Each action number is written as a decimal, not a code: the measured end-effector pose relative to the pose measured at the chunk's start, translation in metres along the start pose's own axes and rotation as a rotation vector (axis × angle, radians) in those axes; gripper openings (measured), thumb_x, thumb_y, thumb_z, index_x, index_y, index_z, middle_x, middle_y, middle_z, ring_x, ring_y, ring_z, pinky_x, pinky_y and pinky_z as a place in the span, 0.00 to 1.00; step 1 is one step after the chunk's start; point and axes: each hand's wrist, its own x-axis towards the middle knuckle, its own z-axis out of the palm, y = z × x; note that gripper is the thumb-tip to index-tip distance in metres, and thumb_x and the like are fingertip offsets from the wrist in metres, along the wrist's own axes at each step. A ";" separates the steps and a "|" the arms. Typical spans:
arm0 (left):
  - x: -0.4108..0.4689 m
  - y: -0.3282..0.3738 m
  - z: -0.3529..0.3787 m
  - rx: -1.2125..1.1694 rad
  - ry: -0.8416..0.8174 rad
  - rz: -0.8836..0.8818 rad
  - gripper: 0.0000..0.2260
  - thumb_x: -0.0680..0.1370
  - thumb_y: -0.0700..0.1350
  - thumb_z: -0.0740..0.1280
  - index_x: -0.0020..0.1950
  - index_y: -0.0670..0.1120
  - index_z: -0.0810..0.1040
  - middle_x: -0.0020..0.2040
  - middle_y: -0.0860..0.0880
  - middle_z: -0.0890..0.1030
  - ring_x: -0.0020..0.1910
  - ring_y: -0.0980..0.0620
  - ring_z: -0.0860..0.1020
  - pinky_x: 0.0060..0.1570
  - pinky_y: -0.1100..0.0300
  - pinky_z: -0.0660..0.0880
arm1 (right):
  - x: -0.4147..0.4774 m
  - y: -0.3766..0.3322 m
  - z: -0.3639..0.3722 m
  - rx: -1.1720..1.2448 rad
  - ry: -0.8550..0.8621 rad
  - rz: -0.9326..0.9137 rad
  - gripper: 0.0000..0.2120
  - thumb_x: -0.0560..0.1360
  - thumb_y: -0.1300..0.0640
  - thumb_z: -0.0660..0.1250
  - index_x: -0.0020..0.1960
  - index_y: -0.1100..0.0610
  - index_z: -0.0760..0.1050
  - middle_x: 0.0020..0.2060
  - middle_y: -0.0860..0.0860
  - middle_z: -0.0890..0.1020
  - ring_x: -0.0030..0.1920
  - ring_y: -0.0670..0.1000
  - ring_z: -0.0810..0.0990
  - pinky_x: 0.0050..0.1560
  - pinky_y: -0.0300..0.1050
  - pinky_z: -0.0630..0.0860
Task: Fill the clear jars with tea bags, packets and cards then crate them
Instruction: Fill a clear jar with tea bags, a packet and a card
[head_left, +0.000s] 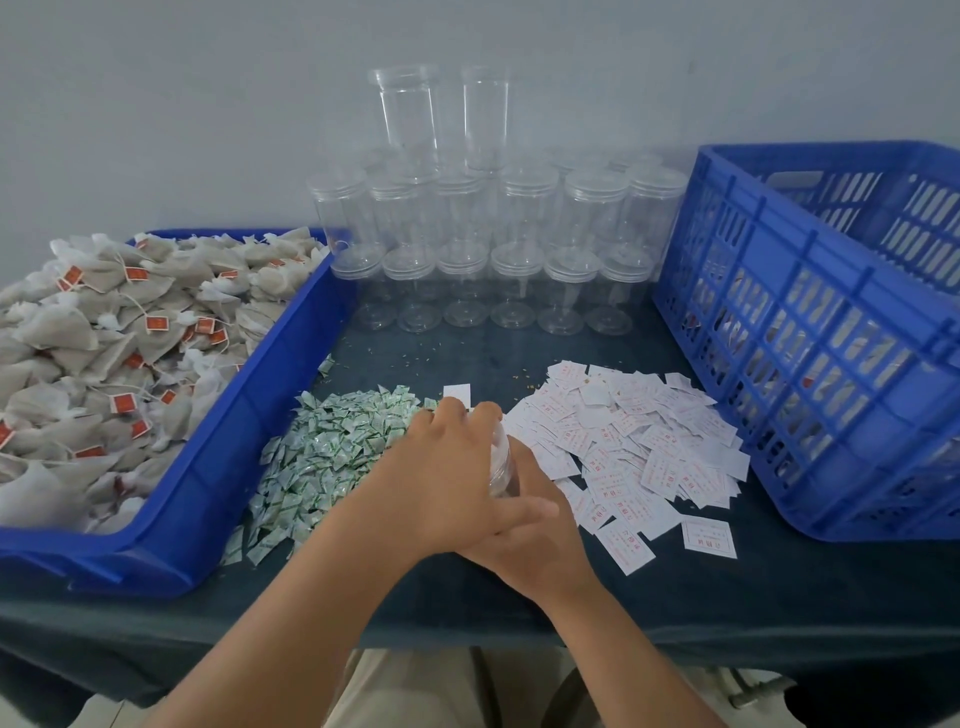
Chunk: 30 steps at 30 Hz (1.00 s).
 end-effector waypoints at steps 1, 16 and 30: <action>0.001 0.004 0.002 0.027 0.031 -0.016 0.44 0.66 0.83 0.59 0.72 0.54 0.65 0.63 0.51 0.70 0.63 0.46 0.70 0.59 0.51 0.72 | 0.000 0.001 0.000 0.008 0.003 -0.003 0.35 0.66 0.40 0.84 0.67 0.36 0.70 0.53 0.40 0.85 0.51 0.46 0.86 0.43 0.48 0.85; 0.016 -0.034 -0.004 -0.504 0.131 0.410 0.18 0.78 0.63 0.69 0.68 0.66 0.79 0.70 0.64 0.74 0.73 0.58 0.71 0.71 0.60 0.68 | 0.001 -0.005 -0.013 0.367 -0.059 0.018 0.32 0.73 0.60 0.83 0.72 0.51 0.73 0.60 0.47 0.85 0.64 0.53 0.84 0.62 0.43 0.80; 0.001 0.022 0.020 -0.245 0.387 -0.136 0.30 0.73 0.74 0.61 0.68 0.59 0.76 0.63 0.59 0.75 0.63 0.54 0.74 0.57 0.61 0.65 | 0.000 -0.008 -0.008 0.061 0.014 -0.056 0.32 0.68 0.40 0.81 0.68 0.43 0.74 0.56 0.37 0.84 0.57 0.44 0.85 0.49 0.35 0.79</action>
